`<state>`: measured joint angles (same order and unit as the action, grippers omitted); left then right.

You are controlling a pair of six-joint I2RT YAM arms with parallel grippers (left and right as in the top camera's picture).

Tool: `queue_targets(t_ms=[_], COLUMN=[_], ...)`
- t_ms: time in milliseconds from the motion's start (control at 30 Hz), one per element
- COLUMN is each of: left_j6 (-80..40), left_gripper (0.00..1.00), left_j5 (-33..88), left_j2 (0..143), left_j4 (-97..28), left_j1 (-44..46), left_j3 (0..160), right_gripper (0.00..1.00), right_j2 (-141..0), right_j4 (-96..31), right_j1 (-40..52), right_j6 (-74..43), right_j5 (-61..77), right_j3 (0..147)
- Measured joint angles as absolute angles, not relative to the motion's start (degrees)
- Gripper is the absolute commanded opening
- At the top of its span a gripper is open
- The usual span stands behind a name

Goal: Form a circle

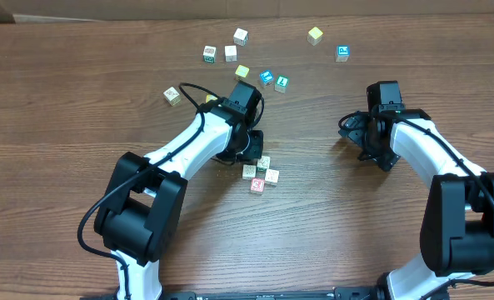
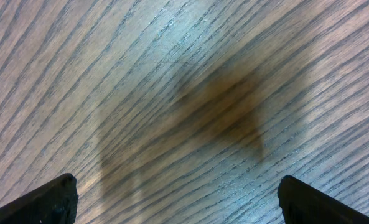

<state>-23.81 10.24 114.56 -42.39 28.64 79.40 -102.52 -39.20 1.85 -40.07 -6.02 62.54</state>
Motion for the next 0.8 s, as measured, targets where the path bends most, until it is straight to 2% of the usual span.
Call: queue_targets(t_ms=[200,467,800], left_j6=[-23.6,-23.6,-23.6], left_gripper=[0.04,0.04,0.04], left_j5=[9.1,7.4,5.3], left_j2=[114.6,114.6,114.6], left_j4=[-47.0,-56.4,-57.3], left_j1=[27.1,27.3,28.1], left_j3=[85.7,86.2,84.4], right_gripper=[1.0,1.0,1.0], right_j2=[-102.5,-102.5,-102.5], right_j4=[-39.2,-39.2,-39.2], right_j1=[1.8,1.8,1.9], right_j6=[-40.1,-40.0,-40.1], right_j5=[-6.0,-6.0,-6.0], right_j3=[62.5,62.5,62.5])
